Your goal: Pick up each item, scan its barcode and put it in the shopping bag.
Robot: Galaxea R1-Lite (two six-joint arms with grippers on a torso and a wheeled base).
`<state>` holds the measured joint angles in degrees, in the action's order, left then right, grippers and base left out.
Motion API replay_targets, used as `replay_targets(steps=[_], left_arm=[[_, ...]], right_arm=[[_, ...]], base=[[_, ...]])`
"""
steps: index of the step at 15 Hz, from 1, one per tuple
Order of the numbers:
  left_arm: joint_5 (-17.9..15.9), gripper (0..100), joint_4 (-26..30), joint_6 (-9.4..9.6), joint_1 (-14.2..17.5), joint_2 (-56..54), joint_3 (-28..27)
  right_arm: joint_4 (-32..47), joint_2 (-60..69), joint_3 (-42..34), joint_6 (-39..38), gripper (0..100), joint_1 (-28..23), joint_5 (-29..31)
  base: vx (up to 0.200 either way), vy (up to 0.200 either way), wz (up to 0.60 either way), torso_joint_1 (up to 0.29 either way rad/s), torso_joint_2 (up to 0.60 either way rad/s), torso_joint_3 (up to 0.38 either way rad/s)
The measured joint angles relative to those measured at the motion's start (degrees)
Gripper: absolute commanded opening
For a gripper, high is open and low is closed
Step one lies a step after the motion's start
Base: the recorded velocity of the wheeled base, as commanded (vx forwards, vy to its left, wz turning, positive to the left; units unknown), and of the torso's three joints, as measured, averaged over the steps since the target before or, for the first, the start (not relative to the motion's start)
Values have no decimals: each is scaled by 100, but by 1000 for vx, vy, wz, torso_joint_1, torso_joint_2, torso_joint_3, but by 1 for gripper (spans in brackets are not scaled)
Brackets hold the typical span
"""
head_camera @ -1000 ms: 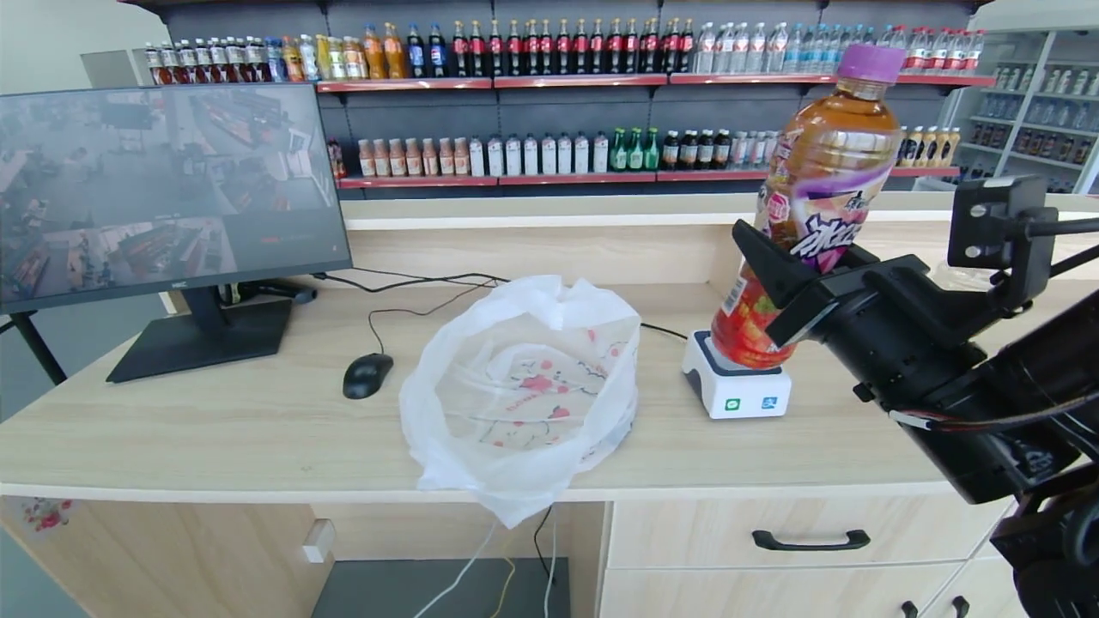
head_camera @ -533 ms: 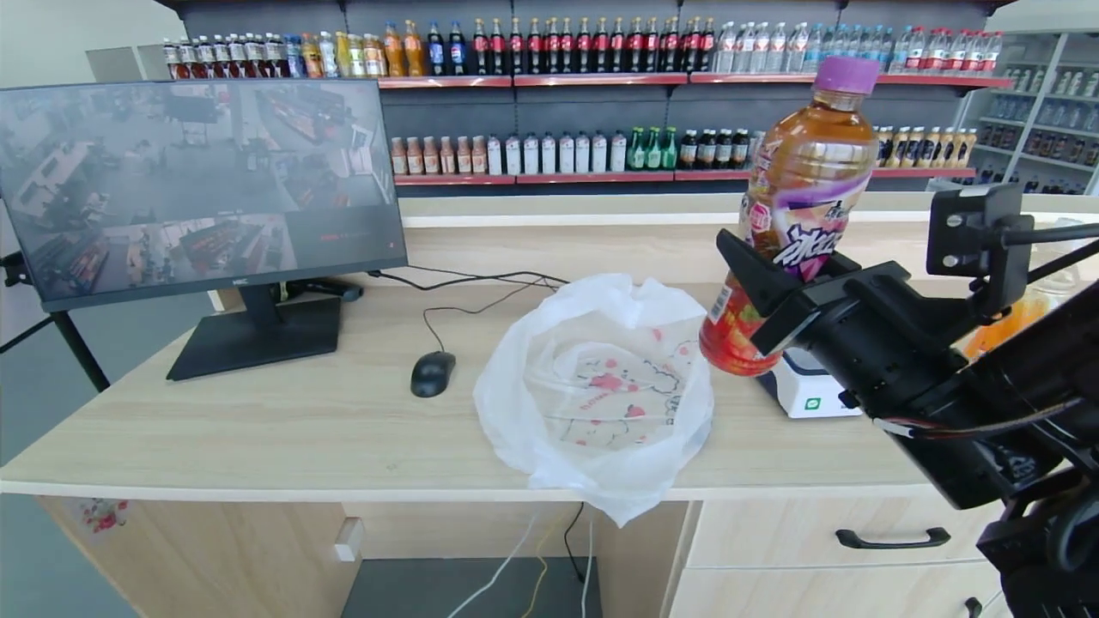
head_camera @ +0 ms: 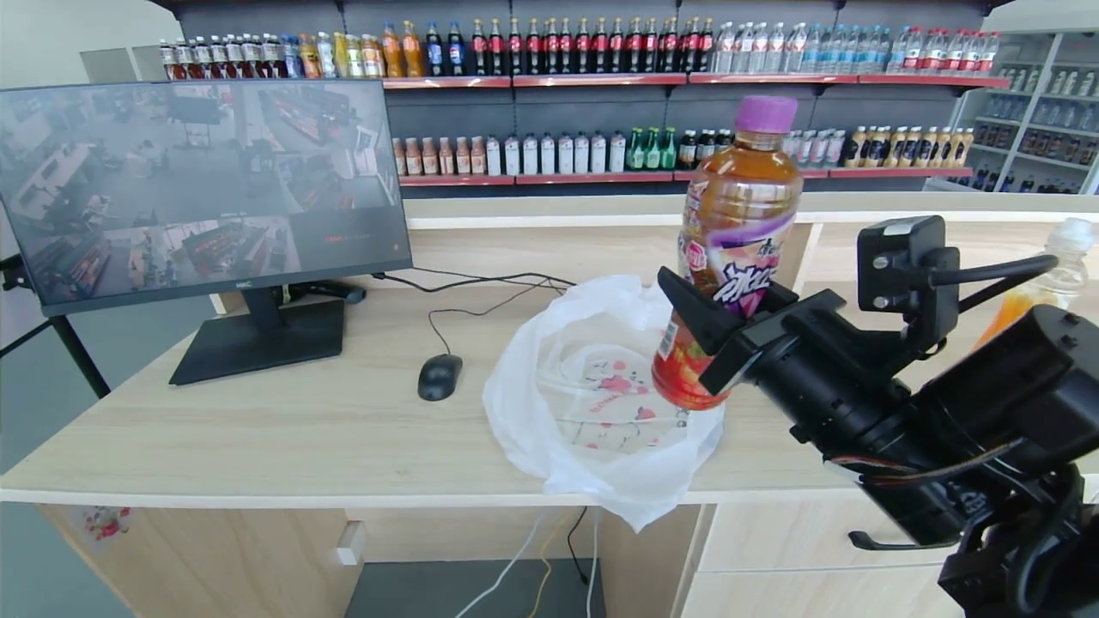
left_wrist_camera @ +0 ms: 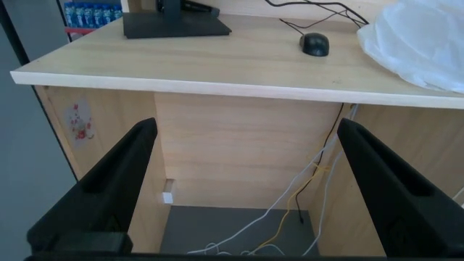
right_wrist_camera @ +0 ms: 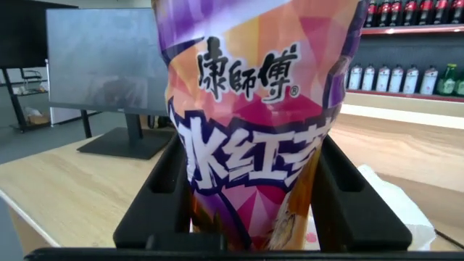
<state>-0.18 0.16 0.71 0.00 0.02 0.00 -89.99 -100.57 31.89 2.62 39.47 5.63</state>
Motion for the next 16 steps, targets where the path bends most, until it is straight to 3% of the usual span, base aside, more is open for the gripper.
replay_targets(steps=[2, 8, 16], left_arm=[[2, 100, 0, -5, 0, 0, 0], [2, 100, 0, -5, 0, 0, 0], [0, 100, -6, -9, 0, 0, 0]], right_arm=[[13, -130, 96, -2, 0, 93, -11], [-26, -375, 272, -9, 0, 116, -11], [5, -1613, 1568, -154, 0, -119, -2]], base=[[200, 0, 0, -7, -5, 7], [0, 0, 0, 8, 4, 0], [0, 0, 0, 0, 0, 0]])
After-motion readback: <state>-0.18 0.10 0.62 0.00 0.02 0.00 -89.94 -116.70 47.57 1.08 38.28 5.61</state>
